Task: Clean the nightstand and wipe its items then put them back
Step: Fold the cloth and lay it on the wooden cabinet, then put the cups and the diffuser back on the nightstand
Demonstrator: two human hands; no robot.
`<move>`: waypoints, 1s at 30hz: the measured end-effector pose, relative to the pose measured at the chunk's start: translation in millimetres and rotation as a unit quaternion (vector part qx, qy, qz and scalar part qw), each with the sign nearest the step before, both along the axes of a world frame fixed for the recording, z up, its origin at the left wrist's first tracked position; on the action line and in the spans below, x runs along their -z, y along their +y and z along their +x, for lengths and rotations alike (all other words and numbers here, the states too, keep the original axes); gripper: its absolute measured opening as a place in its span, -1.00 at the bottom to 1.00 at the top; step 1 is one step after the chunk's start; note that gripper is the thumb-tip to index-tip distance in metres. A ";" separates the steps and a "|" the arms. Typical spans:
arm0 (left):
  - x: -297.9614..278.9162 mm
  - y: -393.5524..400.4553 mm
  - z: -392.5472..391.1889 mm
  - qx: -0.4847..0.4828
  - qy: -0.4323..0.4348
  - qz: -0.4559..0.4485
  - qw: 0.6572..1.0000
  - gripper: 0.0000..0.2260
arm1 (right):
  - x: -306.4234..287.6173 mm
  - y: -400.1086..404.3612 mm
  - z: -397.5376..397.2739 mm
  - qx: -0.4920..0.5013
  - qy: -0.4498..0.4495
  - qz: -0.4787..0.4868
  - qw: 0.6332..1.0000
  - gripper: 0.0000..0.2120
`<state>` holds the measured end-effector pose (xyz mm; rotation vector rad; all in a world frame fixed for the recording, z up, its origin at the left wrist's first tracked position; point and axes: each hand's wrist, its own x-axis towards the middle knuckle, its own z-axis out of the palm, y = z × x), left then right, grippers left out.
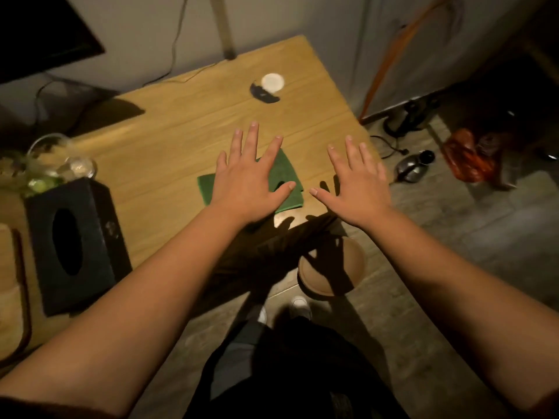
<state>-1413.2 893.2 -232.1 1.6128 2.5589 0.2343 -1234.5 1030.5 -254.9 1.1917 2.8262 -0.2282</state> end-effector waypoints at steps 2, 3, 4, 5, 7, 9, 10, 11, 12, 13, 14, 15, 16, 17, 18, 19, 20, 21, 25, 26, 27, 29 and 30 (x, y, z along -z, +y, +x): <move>-11.8 13.0 10.6 0.037 0.008 0.013 0.999 -0.26 | -16.3 -4.5 22.6 0.046 -0.004 0.020 0.999 -0.14; -17.3 21.1 20.4 0.068 0.009 0.022 0.997 -0.26 | -26.3 -9.1 39.8 0.081 -0.004 0.033 0.996 -0.13; -22.5 27.8 27.5 0.093 0.013 0.028 0.995 -0.26 | -35.0 -14.1 53.7 0.109 -0.001 0.038 0.993 -0.13; -26.9 33.0 34.3 0.114 0.013 0.037 0.993 -0.26 | -41.5 -18.1 66.1 0.133 0.001 0.045 0.990 -0.12; -38.7 42.6 56.8 0.173 0.007 0.055 0.983 -0.26 | -57.7 -34.0 99.8 0.190 0.008 0.054 0.980 -0.12; -56.9 48.7 85.2 0.256 0.012 0.059 0.965 -0.25 | -72.2 -61.3 138.0 0.270 0.028 0.073 0.960 -0.13; -62.5 49.6 94.9 0.272 0.012 0.060 0.960 -0.25 | -76.3 -67.7 150.0 0.287 0.031 0.079 0.954 -0.12; -72.6 48.0 111.2 0.305 0.012 0.064 0.950 -0.24 | -82.6 -85.3 168.3 0.319 0.031 0.090 0.943 -0.12; -77.9 47.1 123.4 0.332 0.013 0.071 0.940 -0.24 | -87.3 -99.0 181.8 0.343 0.029 0.097 0.934 -0.12; -85.4 46.5 141.9 0.366 0.013 0.077 0.927 -0.24 | -94.0 -116.2 200.3 0.376 0.026 0.109 0.920 -0.12; -92.4 44.4 163.1 0.402 0.012 0.088 0.912 -0.24 | -101.9 -134.3 219.5 0.411 0.022 0.117 0.904 -0.12; -99.8 40.8 187.6 0.434 0.005 0.098 0.895 -0.24 | -109.4 -156.3 239.4 0.445 0.017 0.121 0.887 -0.12; -104.8 38.1 205.4 0.456 0.001 0.109 0.884 -0.24 | -113.4 -171.9 252.5 0.471 0.012 0.124 0.873 -0.11; -109.6 32.2 231.0 0.485 -0.001 0.116 0.867 -0.25 | -118.4 -195.0 270.8 0.505 0.005 0.134 0.853 -0.11; -115.2 22.4 263.8 0.518 -0.004 0.124 0.847 -0.25 | -124.9 -223.2 293.1 0.541 -0.003 0.145 0.828 -0.11; -120.2 13.5 289.8 0.539 -0.004 0.132 0.832 -0.25 | -129.2 -244.9 310.5 0.567 -0.007 0.151 0.810 -0.11; -123.7 5.6 310.0 0.555 -0.003 0.140 0.820 -0.25 | -132.1 -262.0 325.2 0.586 -0.013 0.152 0.796 -0.10; -129.2 -10.2 344.1 0.588 -0.005 0.145 0.796 -0.26 | -138.3 -292.8 349.8 0.617 -0.021 0.157 0.771 -0.10; -144.6 -84.2 456.9 0.710 -0.026 0.149 0.688 -0.26 | -151.2 -414.6 422.9 0.711 -0.041 0.165 0.683 -0.10; -146.8 -104.4 480.8 0.731 -0.034 0.150 0.665 -0.26 | -152.2 -443.8 435.2 0.728 -0.041 0.165 0.664 -0.10; -150.6 -126.7 505.3 0.749 -0.042 0.145 0.645 -0.26 | -153.0 -475.1 448.0 0.746 -0.042 0.168 0.643 -0.11; -155.4 -177.8 553.2 0.786 -0.059 0.140 0.599 -0.25 | -156.3 -540.5 472.2 0.784 -0.055 0.161 0.596 -0.11; -157.3 -199.8 571.6 0.802 -0.064 0.138 0.578 -0.25 | -157.8 -567.7 480.8 0.802 -0.059 0.153 0.574 -0.11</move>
